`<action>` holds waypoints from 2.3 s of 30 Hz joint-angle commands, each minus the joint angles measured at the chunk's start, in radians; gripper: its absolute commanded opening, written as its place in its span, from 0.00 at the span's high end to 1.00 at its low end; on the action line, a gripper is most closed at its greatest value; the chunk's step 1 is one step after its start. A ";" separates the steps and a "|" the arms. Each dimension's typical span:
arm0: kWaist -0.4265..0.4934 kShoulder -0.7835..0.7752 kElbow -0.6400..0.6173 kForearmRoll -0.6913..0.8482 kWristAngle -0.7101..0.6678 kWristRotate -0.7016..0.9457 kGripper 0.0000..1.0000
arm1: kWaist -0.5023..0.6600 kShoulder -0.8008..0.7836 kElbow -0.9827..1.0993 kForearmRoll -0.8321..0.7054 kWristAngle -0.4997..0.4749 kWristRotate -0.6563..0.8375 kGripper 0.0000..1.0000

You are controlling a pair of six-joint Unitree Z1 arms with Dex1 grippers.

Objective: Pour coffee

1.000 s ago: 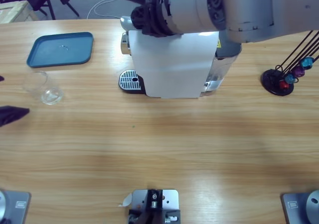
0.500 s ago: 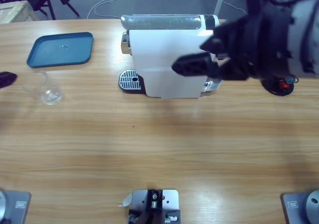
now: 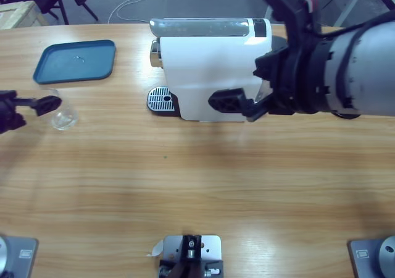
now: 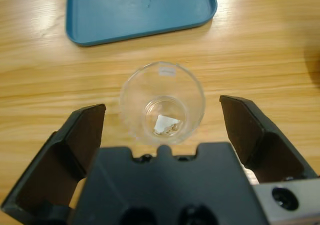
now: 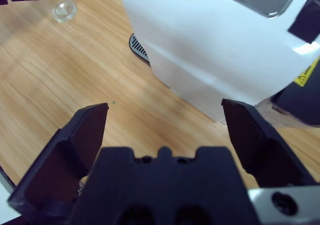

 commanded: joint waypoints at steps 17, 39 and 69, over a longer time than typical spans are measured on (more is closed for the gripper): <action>0.044 0.327 0.109 -0.372 -0.024 0.075 0.73 | 0.014 0.119 0.022 -0.023 -0.018 0.062 0.00; 0.058 0.302 -0.469 0.297 -0.697 1.005 1.00 | 0.013 -0.198 0.109 0.191 -0.080 -0.071 0.00; -0.005 0.645 -0.717 0.250 -0.895 1.052 1.00 | 0.013 -0.248 0.191 0.225 -0.130 -0.048 0.00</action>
